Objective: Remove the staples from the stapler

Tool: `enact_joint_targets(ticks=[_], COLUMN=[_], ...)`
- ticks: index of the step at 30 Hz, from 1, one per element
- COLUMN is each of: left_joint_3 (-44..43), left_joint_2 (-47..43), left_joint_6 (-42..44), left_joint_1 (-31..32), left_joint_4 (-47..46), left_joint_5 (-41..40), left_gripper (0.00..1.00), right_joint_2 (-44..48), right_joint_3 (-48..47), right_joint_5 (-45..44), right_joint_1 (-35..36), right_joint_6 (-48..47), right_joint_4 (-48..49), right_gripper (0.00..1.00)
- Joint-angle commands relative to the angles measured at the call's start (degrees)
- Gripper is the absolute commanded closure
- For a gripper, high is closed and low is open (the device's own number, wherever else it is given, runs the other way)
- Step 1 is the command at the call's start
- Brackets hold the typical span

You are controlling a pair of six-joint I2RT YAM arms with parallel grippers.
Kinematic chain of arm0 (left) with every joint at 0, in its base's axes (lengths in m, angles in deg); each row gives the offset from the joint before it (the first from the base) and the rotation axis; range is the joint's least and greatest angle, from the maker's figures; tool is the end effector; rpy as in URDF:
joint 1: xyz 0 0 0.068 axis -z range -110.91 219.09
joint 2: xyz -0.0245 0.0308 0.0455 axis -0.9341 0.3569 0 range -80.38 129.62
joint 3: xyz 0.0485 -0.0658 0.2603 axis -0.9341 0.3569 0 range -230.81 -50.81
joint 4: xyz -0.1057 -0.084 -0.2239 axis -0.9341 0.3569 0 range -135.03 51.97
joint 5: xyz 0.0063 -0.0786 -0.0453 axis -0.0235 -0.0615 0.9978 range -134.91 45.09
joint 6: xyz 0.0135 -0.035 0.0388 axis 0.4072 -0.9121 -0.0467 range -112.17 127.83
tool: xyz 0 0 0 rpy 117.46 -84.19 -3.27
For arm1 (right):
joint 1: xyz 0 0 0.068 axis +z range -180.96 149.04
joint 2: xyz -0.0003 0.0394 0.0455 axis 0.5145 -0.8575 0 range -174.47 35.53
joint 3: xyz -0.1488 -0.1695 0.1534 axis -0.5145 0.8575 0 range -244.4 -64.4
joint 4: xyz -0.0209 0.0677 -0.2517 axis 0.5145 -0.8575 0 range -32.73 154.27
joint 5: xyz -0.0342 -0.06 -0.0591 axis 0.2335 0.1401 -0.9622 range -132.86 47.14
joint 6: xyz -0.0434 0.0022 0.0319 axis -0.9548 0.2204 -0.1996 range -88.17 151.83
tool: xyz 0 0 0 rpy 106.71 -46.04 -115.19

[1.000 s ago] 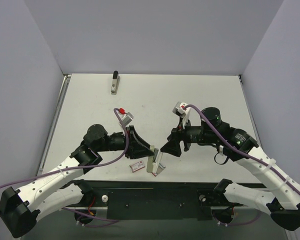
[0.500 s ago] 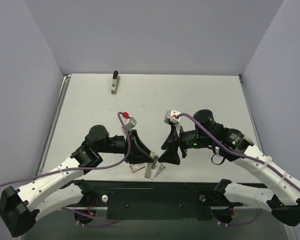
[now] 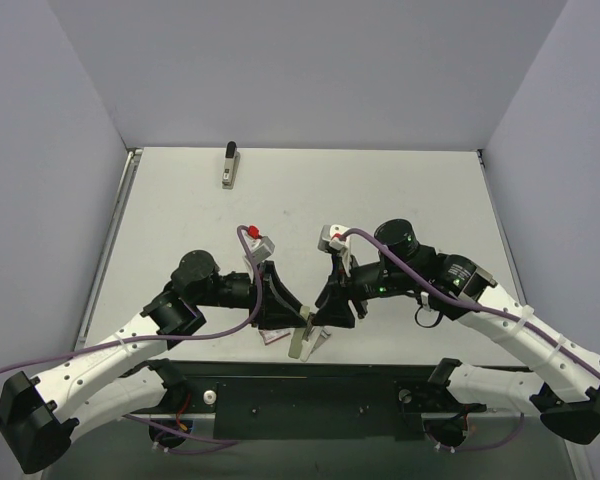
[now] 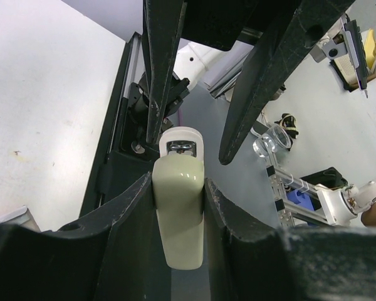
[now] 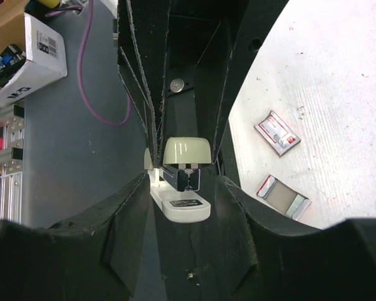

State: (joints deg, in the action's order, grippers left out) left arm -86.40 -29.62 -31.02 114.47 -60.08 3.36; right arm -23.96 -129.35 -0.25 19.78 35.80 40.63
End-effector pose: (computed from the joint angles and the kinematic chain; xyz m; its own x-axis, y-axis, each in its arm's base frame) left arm 0.1236 -0.1631 0.3115 -0.6272 0.0411 -0.7778 0.7763 -0.0488 -0.6285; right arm 0.1201 0.1852 0.3927 -0.2646 -0.2433 -0.9332 -0.9609 -0.0155 0.2765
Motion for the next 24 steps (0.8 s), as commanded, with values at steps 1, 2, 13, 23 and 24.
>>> enact_joint_targets(ticks=[1,2,13,23,24], left_joint_3=[-2.3,-2.3,-2.3,-2.7,-2.8], left_joint_2=[-0.6,-0.7,-1.5,-1.4,-1.4], left_joint_6=[0.8,0.8,1.5,1.7,1.7], left_joint_1=[0.2,0.3,0.9,1.3,1.4], left_joint_4=[-1.2,-1.3,-1.0,-1.1,-1.1], left_joint_5=[0.9,0.9,1.0,0.5,0.4], left_gripper=[1.0,1.0,1.0,1.0,1.0], right_joint_2=[-0.2,-0.3,-1.4,-0.4,0.0], right_joint_3=[-1.7,-1.6,-0.6,1.6,1.9], right_joint_5=[2.4,2.6,4.0,4.1,4.1], right_joint_1=[0.6,0.7,1.7,2.7,2.8], right_joint_6=[-1.2,-1.2,-1.9,-2.2,-2.2], right_joint_4=[1.2,1.2,1.2,1.6,1.6], right_gripper=[0.59,0.59,0.65,0.92,0.95])
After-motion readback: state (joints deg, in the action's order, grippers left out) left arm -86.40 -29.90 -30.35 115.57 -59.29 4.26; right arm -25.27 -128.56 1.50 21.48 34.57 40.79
